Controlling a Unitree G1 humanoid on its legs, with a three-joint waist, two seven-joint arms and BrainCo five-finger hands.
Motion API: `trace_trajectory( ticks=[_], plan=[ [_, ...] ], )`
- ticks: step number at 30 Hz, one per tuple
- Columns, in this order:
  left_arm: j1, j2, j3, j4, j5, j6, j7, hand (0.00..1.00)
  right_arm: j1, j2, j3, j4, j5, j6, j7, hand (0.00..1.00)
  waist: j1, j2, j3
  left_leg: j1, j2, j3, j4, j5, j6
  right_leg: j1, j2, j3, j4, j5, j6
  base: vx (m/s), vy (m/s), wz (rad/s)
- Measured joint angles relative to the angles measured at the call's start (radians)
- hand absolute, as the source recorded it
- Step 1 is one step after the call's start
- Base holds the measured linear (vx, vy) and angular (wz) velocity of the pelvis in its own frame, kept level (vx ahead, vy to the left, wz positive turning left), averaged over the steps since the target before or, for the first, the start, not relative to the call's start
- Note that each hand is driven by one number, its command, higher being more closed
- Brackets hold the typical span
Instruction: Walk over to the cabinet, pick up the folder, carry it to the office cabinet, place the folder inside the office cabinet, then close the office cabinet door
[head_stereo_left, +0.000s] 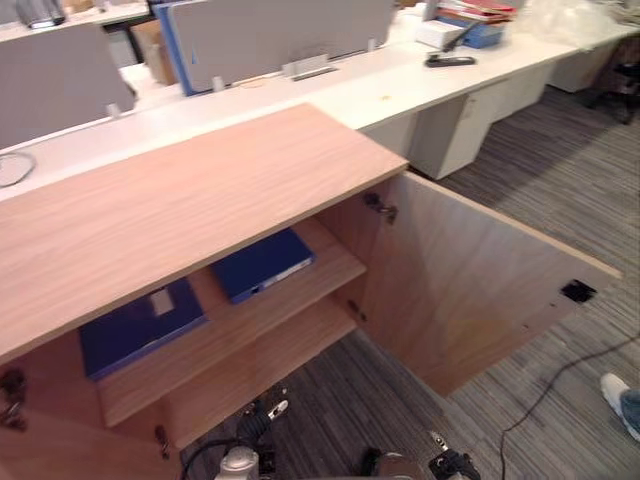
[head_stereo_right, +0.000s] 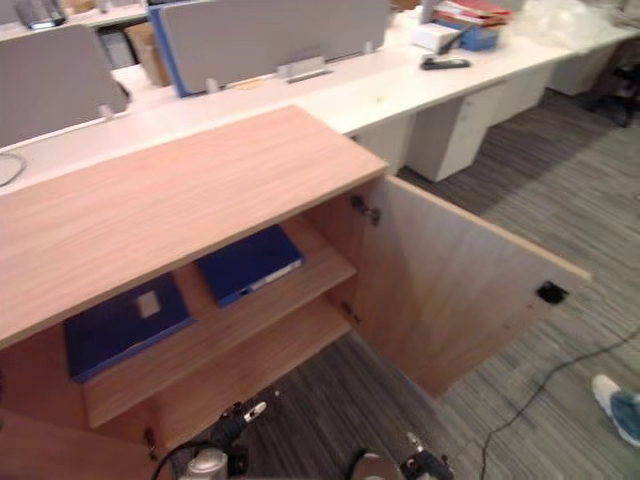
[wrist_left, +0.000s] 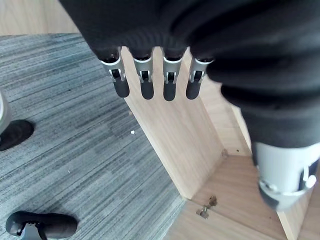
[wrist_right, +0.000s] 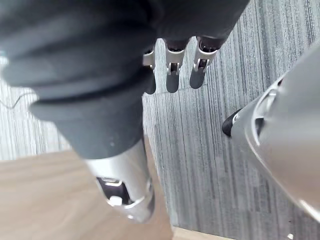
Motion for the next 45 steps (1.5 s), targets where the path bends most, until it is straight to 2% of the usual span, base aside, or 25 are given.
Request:
trace_trajectory(
  ticks=[1, 2, 3, 5, 7, 10, 12, 18, 21, 25, 30, 34, 37, 42, 45],
  plan=[
    [0.003, 0.000, 0.005, -0.003, -0.001, 0.000, 0.000, 0.00, 0.011, 0.000, -0.001, 0.003, 0.002, 0.000, -0.001, 0.00, -0.003, -0.011, -0.002, 0.001, 0.023, -0.004, 0.036, -0.020, -0.034, -0.021, -0.020, 0.003, 0.057, -0.016, 0.008, 0.08, -0.156, -0.23],
    [0.003, 0.007, 0.010, -0.002, -0.002, 0.001, -0.001, 0.00, 0.013, -0.002, -0.001, 0.006, 0.003, 0.000, -0.001, 0.00, -0.001, -0.018, -0.008, 0.006, 0.013, -0.020, 0.025, -0.029, -0.054, -0.016, 0.005, 0.008, 0.045, -0.053, 0.005, 0.09, -0.197, -0.41],
    [0.003, 0.008, 0.012, 0.002, -0.002, 0.001, -0.001, 0.00, -0.002, -0.010, -0.002, 0.012, 0.004, 0.000, -0.001, 0.00, 0.005, -0.012, -0.011, 0.004, 0.012, -0.030, 0.002, -0.026, -0.052, -0.014, 0.026, 0.019, 0.018, -0.060, 0.009, 0.05, -0.240, -0.71],
    [0.001, 0.014, 0.026, 0.015, -0.011, 0.002, -0.002, 0.00, -0.046, -0.005, -0.009, 0.022, 0.007, 0.000, -0.001, 0.00, 0.003, -0.010, -0.015, -0.008, 0.023, -0.095, -0.054, 0.003, -0.042, -0.004, 0.122, 0.042, -0.091, -0.034, 0.021, -0.02, -0.190, -0.71],
    [0.001, 0.022, 0.020, 0.019, -0.019, 0.003, -0.002, 0.00, -0.060, -0.008, -0.020, 0.063, 0.008, -0.002, 0.000, 0.00, 0.005, -0.010, -0.030, -0.006, 0.036, -0.136, -0.097, 0.029, -0.045, 0.014, 0.184, 0.056, -0.172, 0.002, -0.001, 0.00, -0.117, -0.43],
    [-0.008, 0.027, 0.021, 0.037, -0.080, 0.006, -0.002, 0.00, -0.082, -0.023, -0.051, 0.113, 0.038, -0.002, 0.001, 0.00, -0.001, -0.009, -0.029, -0.004, 0.036, -0.176, -0.119, 0.058, -0.041, 0.033, 0.214, 0.071, -0.234, 0.038, -0.021, 0.05, -0.039, -0.23],
    [-0.006, 0.036, 0.029, 0.043, -0.119, 0.008, -0.002, 0.00, -0.067, -0.039, -0.052, 0.141, 0.037, -0.002, 0.004, 0.00, -0.003, -0.006, -0.030, 0.019, 0.034, -0.194, -0.116, 0.072, -0.042, 0.089, 0.223, 0.073, -0.296, 0.066, -0.017, 0.09, 0.034, -0.01],
    [0.006, 0.072, 0.024, 0.055, -0.131, 0.015, -0.002, 0.00, -0.063, -0.038, -0.033, 0.117, 0.035, -0.001, 0.021, 0.00, -0.006, -0.004, -0.033, 0.042, 0.010, -0.235, -0.119, 0.074, -0.042, 0.160, 0.220, 0.090, -0.413, 0.133, 0.004, 0.04, 0.099, -0.07],
    [0.025, 0.091, 0.019, 0.053, -0.132, 0.016, -0.003, 0.00, -0.065, -0.044, -0.023, 0.005, -0.005, -0.002, 0.012, 0.00, -0.006, -0.007, -0.033, 0.037, -0.011, -0.244, -0.121, 0.073, -0.042, 0.183, 0.208, 0.094, -0.478, 0.177, 0.018, -0.02, 0.100, -0.02],
    [0.058, 0.110, 0.018, 0.043, -0.134, 0.016, -0.010, 0.00, -0.126, -0.111, -0.020, -0.126, -0.086, -0.003, -0.001, 0.00, -0.005, -0.009, -0.038, 0.014, -0.031, -0.268, -0.126, 0.058, -0.039, 0.186, 0.201, 0.098, -0.546, 0.230, 0.030, -0.07, 0.069, -0.01],
    [0.085, 0.144, 0.018, 0.013, -0.136, 0.013, -0.024, 0.00, -0.297, -0.269, -0.040, -0.180, -0.127, -0.015, -0.044, 0.00, -0.003, -0.010, -0.041, 0.012, -0.031, -0.300, -0.142, 0.024, -0.034, 0.178, 0.199, 0.087, -0.552, 0.248, 0.037, -0.11, 0.051, 0.08],
    [0.114, 0.165, 0.020, 0.013, -0.148, 0.014, -0.031, 0.00, -0.379, -0.333, -0.037, -0.186, -0.126, -0.023, -0.065, 0.00, -0.003, -0.009, -0.042, 0.011, -0.037, -0.322, -0.146, 0.022, -0.033, 0.177, 0.194, 0.082, -0.552, 0.250, 0.038, -0.07, 0.011, 0.04],
    [0.136, 0.170, 0.022, 0.014, -0.160, 0.014, -0.031, 0.00, -0.414, -0.368, -0.024, -0.179, -0.126, -0.024, -0.067, 0.00, -0.002, -0.008, -0.043, 0.008, -0.037, -0.335, -0.147, 0.022, -0.033, 0.177, 0.192, 0.073, -0.552, 0.250, 0.038, -0.03, -0.005, 0.08],
    [0.151, 0.170, 0.025, 0.015, -0.176, 0.015, -0.032, 0.00, -0.486, -0.410, 0.038, -0.059, -0.121, -0.025, -0.062, 0.00, -0.005, -0.005, -0.044, -0.004, -0.041, -0.354, -0.141, 0.023, -0.032, 0.177, 0.184, 0.055, -0.550, 0.251, 0.038, -0.03, 0.009, 0.10],
    [0.154, 0.168, 0.020, 0.014, -0.182, 0.015, -0.035, 0.00, -0.535, -0.424, 0.091, 0.000, -0.121, -0.020, -0.034, 0.00, -0.004, 0.001, -0.049, -0.007, -0.048, -0.364, -0.137, 0.025, -0.029, 0.178, 0.175, 0.052, -0.547, 0.254, 0.042, -0.03, 0.031, 0.04]
  ],
)
